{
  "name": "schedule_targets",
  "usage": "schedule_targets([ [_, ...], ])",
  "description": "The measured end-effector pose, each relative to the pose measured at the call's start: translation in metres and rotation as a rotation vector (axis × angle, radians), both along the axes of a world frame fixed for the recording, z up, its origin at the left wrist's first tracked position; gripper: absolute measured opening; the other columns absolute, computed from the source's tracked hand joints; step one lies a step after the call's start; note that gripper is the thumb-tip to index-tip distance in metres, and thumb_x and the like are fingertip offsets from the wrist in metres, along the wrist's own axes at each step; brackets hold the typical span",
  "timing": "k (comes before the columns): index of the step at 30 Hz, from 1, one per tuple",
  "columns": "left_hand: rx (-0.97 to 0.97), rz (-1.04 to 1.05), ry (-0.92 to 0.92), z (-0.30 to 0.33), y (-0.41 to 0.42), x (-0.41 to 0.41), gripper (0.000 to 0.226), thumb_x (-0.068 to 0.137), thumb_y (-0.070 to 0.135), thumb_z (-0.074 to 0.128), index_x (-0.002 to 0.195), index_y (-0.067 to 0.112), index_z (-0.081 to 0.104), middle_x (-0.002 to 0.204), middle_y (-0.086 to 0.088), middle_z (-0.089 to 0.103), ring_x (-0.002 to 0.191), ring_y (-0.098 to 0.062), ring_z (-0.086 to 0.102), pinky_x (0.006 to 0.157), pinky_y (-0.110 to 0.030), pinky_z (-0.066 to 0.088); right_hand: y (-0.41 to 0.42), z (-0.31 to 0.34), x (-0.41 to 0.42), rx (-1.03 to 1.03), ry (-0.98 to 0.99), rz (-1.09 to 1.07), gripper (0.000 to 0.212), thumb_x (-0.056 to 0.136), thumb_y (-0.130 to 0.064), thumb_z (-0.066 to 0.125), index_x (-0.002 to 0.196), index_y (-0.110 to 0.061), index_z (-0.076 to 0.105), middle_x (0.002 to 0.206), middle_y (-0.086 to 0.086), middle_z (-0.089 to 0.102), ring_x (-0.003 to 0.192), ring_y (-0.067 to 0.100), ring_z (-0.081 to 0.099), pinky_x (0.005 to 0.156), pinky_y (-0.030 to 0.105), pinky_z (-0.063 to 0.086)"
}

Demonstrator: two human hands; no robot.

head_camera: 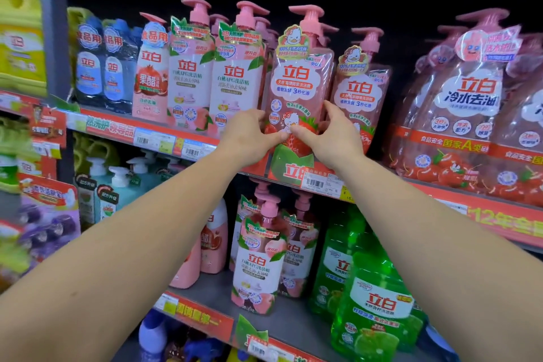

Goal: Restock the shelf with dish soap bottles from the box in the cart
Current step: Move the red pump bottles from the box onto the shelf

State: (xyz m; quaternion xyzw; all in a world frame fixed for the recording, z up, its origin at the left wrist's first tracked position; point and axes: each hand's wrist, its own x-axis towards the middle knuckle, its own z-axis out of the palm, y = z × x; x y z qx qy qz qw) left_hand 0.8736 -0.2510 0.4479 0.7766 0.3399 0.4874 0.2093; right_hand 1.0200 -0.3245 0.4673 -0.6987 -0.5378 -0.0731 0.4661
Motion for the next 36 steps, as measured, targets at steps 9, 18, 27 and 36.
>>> schedule_targets([
  [9,0.257,0.401,-0.088,-0.049,0.000,-0.062,0.058,0.084,0.042,0.063,0.134,0.015,0.051,0.129,-0.005,0.057,0.123,-0.027,0.048,0.106,-0.040,0.034,0.019,-0.047,-0.092,0.522,-0.440,0.207,0.041,0.082,-0.021,0.064,0.121,-0.011,0.060,0.116,0.007,0.062,0.109,0.028,0.055,0.098,0.030,0.033],
  [18,-0.126,0.890,0.397,-0.173,0.038,-0.286,0.060,0.081,0.055,0.059,0.132,0.023,0.052,0.134,-0.008,0.051,0.126,-0.031,0.044,0.104,-0.039,0.032,0.121,-0.151,-0.298,-0.222,-0.491,0.583,0.064,0.093,-0.038,0.055,0.149,-0.018,0.032,0.153,0.005,0.036,0.143,0.026,0.028,0.114,0.041,0.028],
  [27,-0.441,1.067,0.572,-0.221,0.060,-0.520,0.067,0.085,0.062,0.054,0.142,0.030,0.041,0.150,-0.007,0.035,0.140,-0.029,0.028,0.116,-0.045,0.020,0.201,-0.229,-0.540,-0.404,-0.441,0.845,0.070,0.091,-0.044,0.057,0.151,-0.021,0.029,0.153,0.004,0.037,0.141,0.026,0.033,0.113,0.039,0.033],
  [36,-0.657,1.044,0.574,-0.285,0.114,-0.629,0.078,0.082,0.062,0.060,0.149,0.039,0.027,0.154,-0.004,0.031,0.142,-0.027,0.028,0.116,-0.044,0.027,0.278,-0.306,-0.626,-0.621,-0.354,0.858,0.071,0.091,-0.041,0.060,0.151,-0.021,0.029,0.153,0.000,0.037,0.139,0.023,0.036,0.111,0.038,0.035],
])
